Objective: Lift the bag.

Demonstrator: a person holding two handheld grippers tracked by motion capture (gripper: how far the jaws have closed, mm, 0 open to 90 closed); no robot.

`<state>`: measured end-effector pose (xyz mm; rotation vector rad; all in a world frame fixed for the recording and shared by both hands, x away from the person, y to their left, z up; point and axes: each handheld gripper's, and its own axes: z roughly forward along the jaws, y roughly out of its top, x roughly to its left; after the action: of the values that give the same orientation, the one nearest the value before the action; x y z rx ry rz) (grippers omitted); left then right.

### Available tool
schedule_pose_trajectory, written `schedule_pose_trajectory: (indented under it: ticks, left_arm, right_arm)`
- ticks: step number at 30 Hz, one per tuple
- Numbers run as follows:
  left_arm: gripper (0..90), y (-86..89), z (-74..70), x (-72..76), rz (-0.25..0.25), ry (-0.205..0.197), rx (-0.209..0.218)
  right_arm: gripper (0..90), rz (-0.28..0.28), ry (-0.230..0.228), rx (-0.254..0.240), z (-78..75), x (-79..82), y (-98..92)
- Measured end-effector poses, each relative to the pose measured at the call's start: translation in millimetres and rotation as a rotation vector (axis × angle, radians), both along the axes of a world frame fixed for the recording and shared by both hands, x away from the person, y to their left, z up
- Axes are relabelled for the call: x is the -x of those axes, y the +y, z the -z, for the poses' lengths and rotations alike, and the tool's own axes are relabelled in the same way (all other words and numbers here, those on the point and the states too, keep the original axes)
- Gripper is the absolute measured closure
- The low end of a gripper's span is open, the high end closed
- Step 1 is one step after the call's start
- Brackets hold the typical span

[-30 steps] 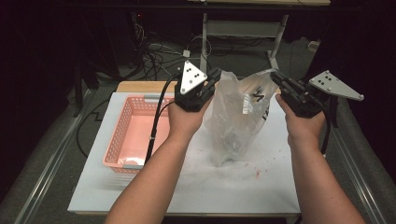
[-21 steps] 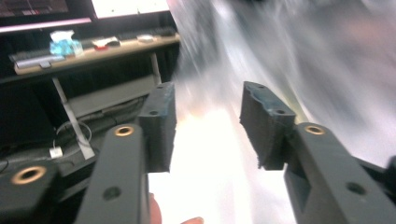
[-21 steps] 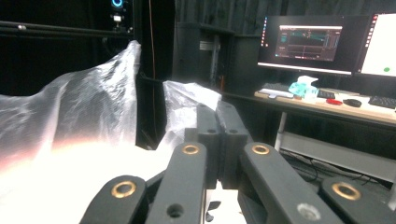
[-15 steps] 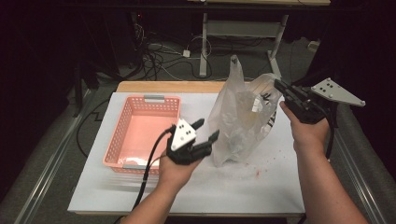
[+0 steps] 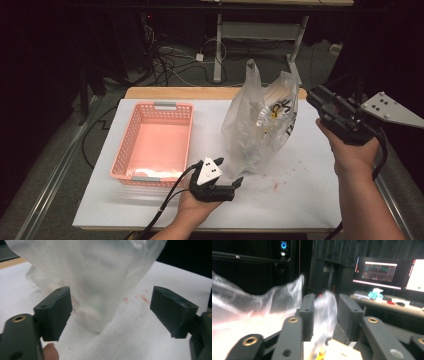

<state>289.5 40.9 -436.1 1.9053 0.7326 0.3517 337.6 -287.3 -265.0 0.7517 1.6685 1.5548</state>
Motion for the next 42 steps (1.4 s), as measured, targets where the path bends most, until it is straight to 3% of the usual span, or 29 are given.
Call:
schedule_pose_trajectory:
  ticks: [4, 7, 11, 15, 23, 27, 32, 42]
  left_arm:
    - [13.1, -1.4, 10.7, 2.6, 0.007, 0.014, -0.027]
    - [6.8, -2.4, 16.2, 1.6, 0.006, 0.032, -0.026]
    - [0.0, -5.7, 20.9, -0.7, 0.011, 0.04, -0.057]
    - [0.0, -5.9, 26.7, -1.9, 0.022, 0.045, -0.087]
    - [0.0, -4.0, 38.8, -0.8, 0.018, 0.056, -0.048]
    - [0.0, -0.4, 40.1, 0.2, -0.001, 0.04, -0.026]
    - [0.0, 1.7, 44.6, -0.6, -0.022, 0.037, -0.035]
    - [0.0, 5.7, 46.8, -1.6, -0.035, 0.044, -0.001]
  right_arm:
    - [56.0, 0.013, 0.055, 0.018, 18.5, 0.0, -5.7]
    - [43.7, 0.003, 0.11, 0.029, 38.3, -3.1, -8.6]
    - [29.9, 0.012, 0.169, 0.037, 65.8, -4.4, -9.5]
    - [19.5, 0.018, 0.217, 0.046, 92.5, -3.9, -12.0]
    - [1.3, 0.021, 0.3, 0.075, 145.6, 6.2, -13.8]
    - [0.0, 0.01, 0.335, 0.107, 167.8, 14.9, -12.8]
    - [0.0, 0.026, 0.364, 0.129, 189.6, 23.6, -16.5]
    - [0.0, -0.004, 0.373, 0.152, 197.2, 23.4, -13.3]
